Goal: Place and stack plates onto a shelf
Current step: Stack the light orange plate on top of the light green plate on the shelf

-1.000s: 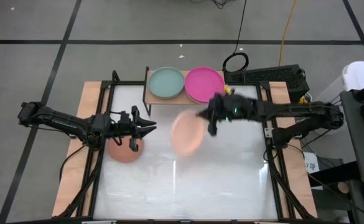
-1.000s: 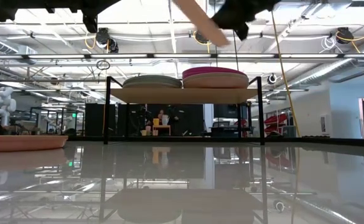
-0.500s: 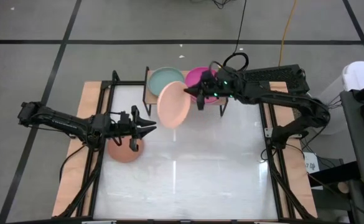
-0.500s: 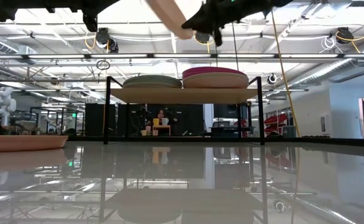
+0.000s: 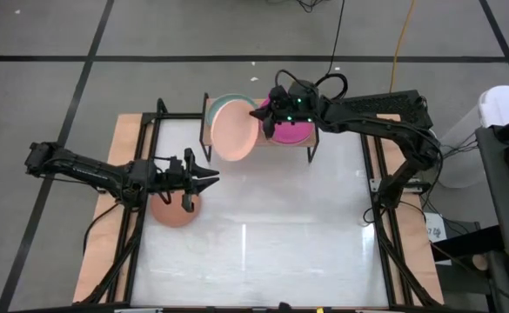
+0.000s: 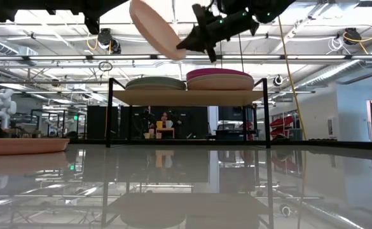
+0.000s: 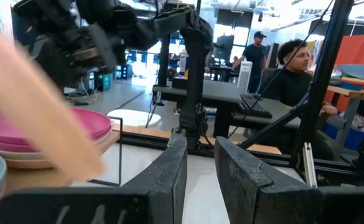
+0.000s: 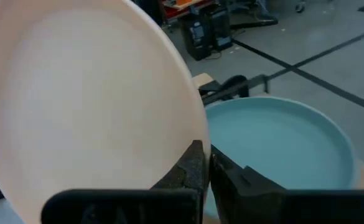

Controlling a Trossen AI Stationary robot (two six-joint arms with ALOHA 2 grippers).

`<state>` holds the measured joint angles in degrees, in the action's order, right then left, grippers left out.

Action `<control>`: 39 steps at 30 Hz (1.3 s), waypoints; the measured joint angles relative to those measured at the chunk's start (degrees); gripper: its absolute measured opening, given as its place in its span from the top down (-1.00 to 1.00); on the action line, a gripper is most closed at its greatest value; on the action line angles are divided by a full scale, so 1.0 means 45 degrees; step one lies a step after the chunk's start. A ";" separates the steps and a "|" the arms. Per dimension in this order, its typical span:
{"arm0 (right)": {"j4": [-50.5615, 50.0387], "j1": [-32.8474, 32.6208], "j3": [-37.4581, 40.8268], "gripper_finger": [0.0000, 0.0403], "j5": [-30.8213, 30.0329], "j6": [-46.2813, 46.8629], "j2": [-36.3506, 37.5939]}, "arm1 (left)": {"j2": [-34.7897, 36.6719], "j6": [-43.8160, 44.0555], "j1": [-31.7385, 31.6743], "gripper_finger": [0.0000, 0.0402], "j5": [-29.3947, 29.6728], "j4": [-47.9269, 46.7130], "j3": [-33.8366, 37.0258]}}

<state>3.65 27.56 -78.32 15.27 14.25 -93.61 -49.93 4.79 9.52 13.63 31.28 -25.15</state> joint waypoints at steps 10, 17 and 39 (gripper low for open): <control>0.2677 0.1053 -0.0005 1.00 -0.0421 0.1009 -0.0822 | 0.0005 -0.0227 -0.0024 0.56 0.0428 0.0036 0.0000; 0.2176 0.1748 -0.0014 1.00 -0.0918 0.1032 -0.0921 | 0.0005 -0.0390 -0.0024 0.56 0.1035 0.0070 0.0000; 0.2348 0.1848 0.0005 0.95 -0.0699 0.0580 -0.2213 | 0.0005 -0.0794 -0.0024 0.56 0.1049 0.0025 0.0000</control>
<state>14.22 35.88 -78.30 12.12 16.86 -103.57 -49.91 1.21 9.41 18.35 31.39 -25.15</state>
